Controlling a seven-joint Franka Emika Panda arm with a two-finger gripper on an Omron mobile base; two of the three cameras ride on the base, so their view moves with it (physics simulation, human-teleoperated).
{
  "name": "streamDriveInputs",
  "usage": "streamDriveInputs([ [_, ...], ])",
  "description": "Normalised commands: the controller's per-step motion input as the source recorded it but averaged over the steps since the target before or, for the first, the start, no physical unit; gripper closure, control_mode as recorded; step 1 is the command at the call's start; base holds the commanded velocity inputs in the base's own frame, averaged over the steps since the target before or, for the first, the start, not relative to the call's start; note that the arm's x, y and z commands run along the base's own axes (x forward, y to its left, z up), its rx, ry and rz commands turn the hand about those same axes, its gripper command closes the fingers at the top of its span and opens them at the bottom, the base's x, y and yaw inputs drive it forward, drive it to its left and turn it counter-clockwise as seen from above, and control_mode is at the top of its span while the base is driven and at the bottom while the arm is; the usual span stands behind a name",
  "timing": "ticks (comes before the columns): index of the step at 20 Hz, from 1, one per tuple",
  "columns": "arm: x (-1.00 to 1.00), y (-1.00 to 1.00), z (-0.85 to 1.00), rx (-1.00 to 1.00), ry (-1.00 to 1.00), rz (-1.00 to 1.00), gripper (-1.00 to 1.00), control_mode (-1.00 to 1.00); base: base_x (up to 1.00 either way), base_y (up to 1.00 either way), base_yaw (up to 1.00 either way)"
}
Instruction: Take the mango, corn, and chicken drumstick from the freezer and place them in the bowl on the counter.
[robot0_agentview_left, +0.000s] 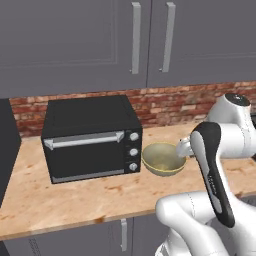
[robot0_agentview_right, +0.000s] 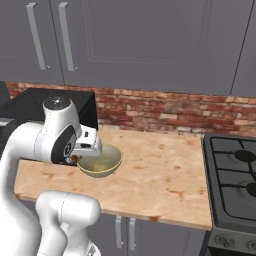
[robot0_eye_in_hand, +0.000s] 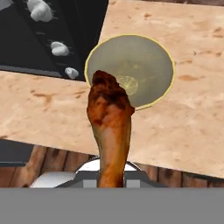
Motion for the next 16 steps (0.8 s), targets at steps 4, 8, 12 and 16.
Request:
streamDriveInputs([
  [4, 0.78, -0.01, -0.72, 0.00, 0.00, 0.14, 1.00, -1.00, 0.00, 0.00, 0.00],
  [8, 0.70, 0.00, -0.50, 0.00, 0.00, 0.08, 1.00, -1.00, 0.00, 0.00, 0.00],
  [12, 0.58, -0.01, -0.45, 0.00, 0.03, 0.08, 1.00, -1.00, 0.00, 0.00, 0.00],
  [16, 0.64, 0.00, -0.45, 0.00, 0.04, 0.09, 1.00, -1.00, 0.00, 0.00, 0.00],
])
